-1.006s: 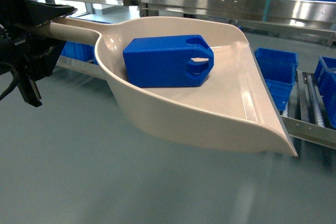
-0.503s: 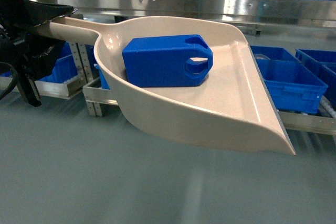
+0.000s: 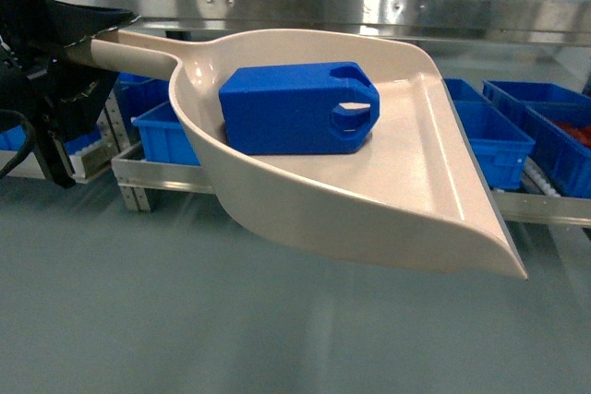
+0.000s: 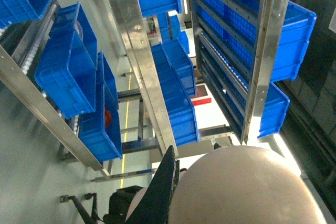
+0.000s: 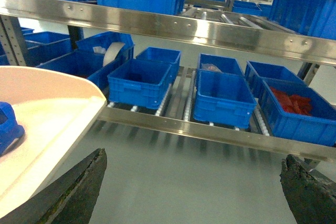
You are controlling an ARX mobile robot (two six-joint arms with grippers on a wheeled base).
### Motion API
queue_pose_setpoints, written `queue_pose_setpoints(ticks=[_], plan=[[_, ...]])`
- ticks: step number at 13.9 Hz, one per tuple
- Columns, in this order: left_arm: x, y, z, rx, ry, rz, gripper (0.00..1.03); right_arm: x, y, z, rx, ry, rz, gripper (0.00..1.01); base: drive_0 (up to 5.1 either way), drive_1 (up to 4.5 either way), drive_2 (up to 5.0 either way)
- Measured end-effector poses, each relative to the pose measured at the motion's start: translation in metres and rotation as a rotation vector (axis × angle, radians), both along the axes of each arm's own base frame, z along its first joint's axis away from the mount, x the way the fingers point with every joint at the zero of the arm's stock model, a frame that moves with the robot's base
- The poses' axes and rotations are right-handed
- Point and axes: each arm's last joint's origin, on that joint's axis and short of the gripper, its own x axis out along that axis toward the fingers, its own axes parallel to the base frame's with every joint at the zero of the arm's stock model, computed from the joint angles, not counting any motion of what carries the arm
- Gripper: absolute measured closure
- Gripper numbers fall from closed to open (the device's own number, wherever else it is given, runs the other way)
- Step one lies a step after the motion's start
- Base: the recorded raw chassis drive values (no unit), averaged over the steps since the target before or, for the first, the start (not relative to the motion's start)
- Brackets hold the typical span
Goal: Place part in tray to right shelf
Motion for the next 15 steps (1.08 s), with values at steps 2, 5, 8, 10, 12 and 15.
queue_pose_setpoints(ticks=[2, 5, 8, 10, 12, 15], plan=[[0.0, 0.0, 0.0, 0.0, 0.0, 0.0, 0.89, 0.0, 0.0, 0.0, 0.0, 0.0, 0.0, 0.03, -1.4, -1.42, -1.4], [0.0, 0.0, 0.0, 0.0, 0.0, 0.0, 0.89, 0.0, 0.0, 0.0, 0.0, 0.0, 0.0, 0.03, -1.4, -1.42, -1.4], [-0.0005, -0.0027, 0.0, 0.001, 0.0, -0.018, 0.89, 0.0002, -0.0001, -0.0004, -0.001, 0.003, -0.003, 0.03, -1.4, -1.42, -1.4], [0.0001, 0.0006, 0.0, 0.0, 0.0, 0.003, 0.89, 0.0, -0.0002, 0.0001, 0.0, -0.001, -0.003, 0.03, -1.4, -1.42, -1.4], [0.0, 0.0001, 0.0, 0.0, 0.0, 0.001, 0.89, 0.0, -0.0002, 0.0001, 0.0, -0.001, -0.003, 0.03, -0.7, -0.71, -0.7], [-0.0001, -0.0006, 0.0002, -0.001, -0.002, -0.001, 0.89, 0.0, -0.0001, 0.0003, 0.001, -0.003, -0.002, 0.03, 0.0, 0.0, 0.0]])
